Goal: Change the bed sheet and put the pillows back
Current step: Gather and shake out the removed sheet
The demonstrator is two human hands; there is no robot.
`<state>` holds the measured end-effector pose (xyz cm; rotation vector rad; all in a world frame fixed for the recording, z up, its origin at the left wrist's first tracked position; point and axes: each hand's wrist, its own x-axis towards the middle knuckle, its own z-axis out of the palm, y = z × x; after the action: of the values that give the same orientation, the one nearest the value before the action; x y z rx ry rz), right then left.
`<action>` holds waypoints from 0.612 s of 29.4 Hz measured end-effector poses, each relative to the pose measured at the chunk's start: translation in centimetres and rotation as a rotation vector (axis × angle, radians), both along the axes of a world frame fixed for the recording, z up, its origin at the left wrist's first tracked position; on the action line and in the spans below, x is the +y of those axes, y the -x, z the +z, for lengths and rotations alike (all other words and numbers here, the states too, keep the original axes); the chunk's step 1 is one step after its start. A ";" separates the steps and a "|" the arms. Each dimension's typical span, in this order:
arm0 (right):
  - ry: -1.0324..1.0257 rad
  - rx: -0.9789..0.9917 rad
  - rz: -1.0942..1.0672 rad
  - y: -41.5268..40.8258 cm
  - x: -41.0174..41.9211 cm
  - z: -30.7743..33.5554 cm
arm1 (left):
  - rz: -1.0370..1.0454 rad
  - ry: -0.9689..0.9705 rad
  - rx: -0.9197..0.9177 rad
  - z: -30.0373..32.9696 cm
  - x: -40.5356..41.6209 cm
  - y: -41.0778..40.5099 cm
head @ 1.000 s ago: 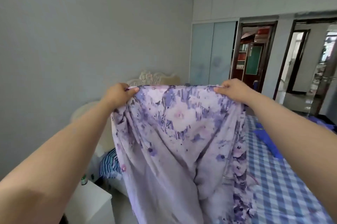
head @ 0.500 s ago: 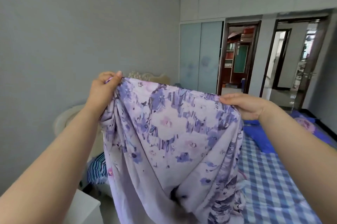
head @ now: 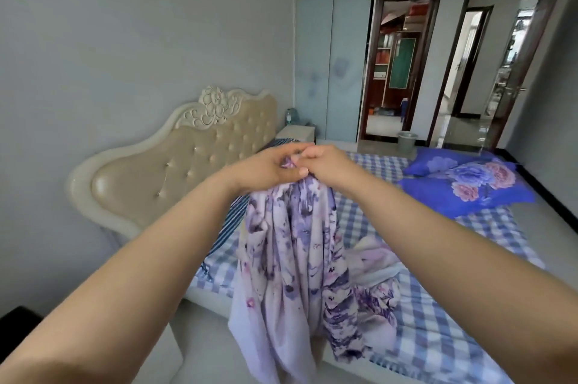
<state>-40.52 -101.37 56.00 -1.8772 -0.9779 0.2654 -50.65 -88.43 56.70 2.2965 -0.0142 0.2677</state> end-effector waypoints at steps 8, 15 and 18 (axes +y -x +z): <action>0.061 0.288 0.131 -0.1 -1.7 -2.4 | 0.236 -0.135 -0.009 -2.8 0.7 0.2; 0.379 0.469 0.398 0.1 -3.4 -8.3 | 0.280 -0.011 -0.184 -3.1 3.1 2.8; 0.571 0.368 0.351 0.4 -3.8 -11.6 | 0.323 0.062 -0.234 -2.4 4.5 4.0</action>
<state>-40.91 -105.13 44.41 -2.0340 -1.0351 1.1597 -54.68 -83.91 54.30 2.1877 0.2447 0.6922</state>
